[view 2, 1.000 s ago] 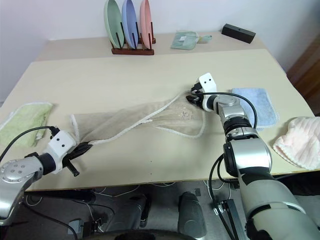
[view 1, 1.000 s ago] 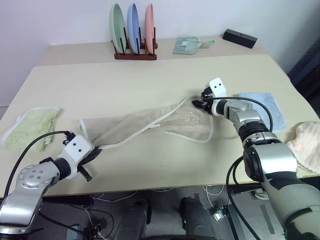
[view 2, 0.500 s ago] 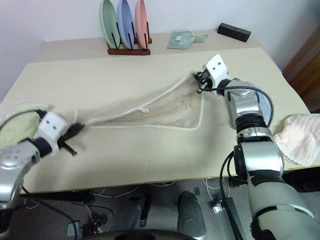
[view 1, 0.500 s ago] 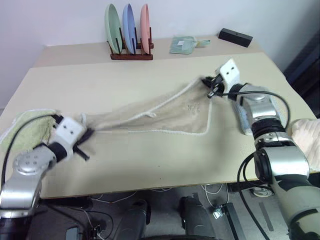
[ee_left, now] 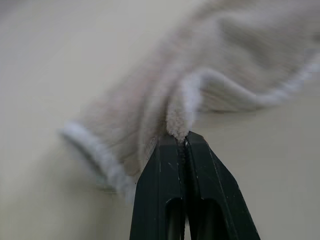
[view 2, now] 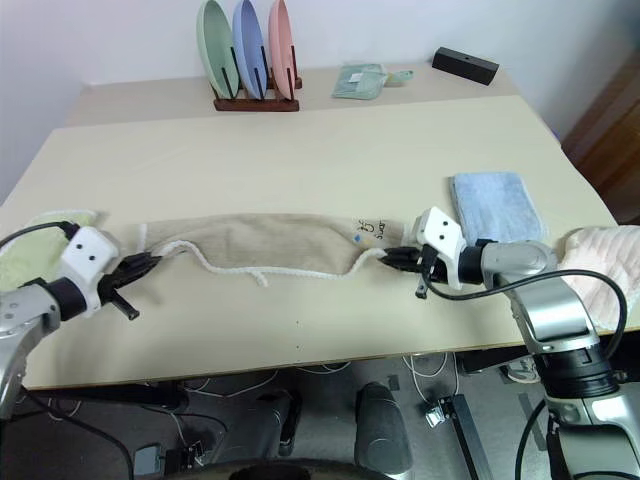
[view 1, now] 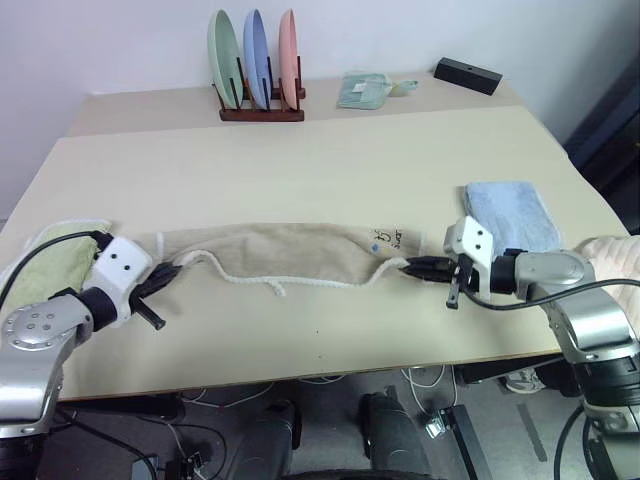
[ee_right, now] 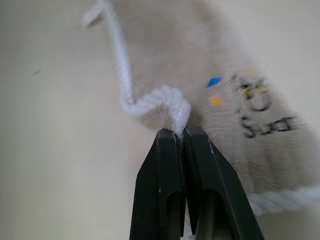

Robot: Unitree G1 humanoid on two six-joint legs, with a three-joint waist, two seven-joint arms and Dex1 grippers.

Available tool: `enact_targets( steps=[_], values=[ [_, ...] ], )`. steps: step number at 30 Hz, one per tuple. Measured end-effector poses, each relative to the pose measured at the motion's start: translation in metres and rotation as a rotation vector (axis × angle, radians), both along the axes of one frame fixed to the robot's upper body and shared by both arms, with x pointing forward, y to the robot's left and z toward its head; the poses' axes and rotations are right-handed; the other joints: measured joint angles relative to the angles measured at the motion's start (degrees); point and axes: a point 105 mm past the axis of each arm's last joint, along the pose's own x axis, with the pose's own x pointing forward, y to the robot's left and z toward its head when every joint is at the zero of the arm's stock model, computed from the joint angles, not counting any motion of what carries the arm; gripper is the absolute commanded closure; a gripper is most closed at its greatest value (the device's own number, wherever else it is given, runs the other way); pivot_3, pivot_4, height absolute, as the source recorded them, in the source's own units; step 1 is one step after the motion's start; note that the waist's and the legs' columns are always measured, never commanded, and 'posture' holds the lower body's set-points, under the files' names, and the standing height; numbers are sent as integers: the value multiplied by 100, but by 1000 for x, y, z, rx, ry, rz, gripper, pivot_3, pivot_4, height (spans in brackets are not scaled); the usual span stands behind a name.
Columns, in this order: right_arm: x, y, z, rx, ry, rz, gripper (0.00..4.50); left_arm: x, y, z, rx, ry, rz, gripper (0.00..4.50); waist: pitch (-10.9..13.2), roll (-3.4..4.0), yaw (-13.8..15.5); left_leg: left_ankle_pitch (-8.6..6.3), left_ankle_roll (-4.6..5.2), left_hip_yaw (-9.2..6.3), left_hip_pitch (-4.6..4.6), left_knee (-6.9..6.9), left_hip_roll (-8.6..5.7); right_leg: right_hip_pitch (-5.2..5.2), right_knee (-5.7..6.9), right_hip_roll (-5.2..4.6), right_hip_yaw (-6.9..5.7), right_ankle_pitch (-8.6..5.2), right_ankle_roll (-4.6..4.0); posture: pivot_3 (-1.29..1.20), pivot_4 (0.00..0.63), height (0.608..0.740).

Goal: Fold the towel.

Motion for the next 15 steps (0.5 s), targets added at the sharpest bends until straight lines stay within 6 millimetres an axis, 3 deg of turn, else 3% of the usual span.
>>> enact_targets(
  steps=[2,5,15],
  values=[
    [0,-2,-1,-22,1,-3,3158,1,0,1,0,-4,0,4500,0,0,54,0,0,4,0,-2,1,-2,-2,0,1,0,0,0,150,737],
    [2,-8,-2,-73,-18,-7,1662,1,-1,2,-2,-1,2,4500,-1,-2,93,0,0,10,-1,-1,1,-1,-3,0,0,0,0,0,150,737],
    [8,-10,-10,-148,-57,23,1662,-3,-9,2,-17,1,-6,4500,-1,-3,82,0,0,12,-1,-3,4,-2,-2,3,1,0,-1,0,150,737]
  ],
)
